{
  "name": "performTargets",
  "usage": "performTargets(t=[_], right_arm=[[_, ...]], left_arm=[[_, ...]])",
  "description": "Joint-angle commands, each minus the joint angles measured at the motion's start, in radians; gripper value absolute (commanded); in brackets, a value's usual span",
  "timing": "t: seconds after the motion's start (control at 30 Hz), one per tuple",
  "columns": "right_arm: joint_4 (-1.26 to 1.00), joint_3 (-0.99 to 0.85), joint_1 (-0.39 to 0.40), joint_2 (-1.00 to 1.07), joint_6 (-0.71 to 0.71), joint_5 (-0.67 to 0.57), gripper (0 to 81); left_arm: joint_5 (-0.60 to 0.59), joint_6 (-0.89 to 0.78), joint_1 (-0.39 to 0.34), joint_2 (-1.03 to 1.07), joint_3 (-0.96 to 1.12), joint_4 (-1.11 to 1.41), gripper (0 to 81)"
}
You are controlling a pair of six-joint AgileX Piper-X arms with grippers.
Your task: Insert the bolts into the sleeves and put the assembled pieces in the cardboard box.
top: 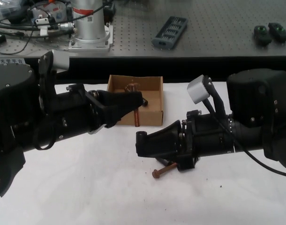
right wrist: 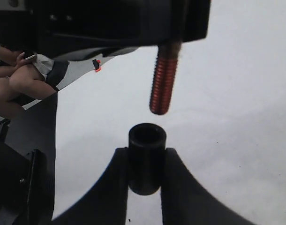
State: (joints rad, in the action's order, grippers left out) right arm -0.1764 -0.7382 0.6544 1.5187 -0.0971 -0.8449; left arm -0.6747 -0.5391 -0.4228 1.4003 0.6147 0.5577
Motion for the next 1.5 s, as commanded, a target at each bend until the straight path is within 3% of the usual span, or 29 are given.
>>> performTargets(t=[0.0,1.47], right_arm=[[-0.014,-0.013,-0.006,-0.021,0.007,-0.042,0.1],[-0.032,-0.013,-0.006,-0.021,0.003,-0.110,0.1]], left_arm=[[-0.027,0.015,0.002,-0.012,0.003,0.013,0.6],[-0.277,-0.081,0.030,-0.012,0.003,0.013,0.6]])
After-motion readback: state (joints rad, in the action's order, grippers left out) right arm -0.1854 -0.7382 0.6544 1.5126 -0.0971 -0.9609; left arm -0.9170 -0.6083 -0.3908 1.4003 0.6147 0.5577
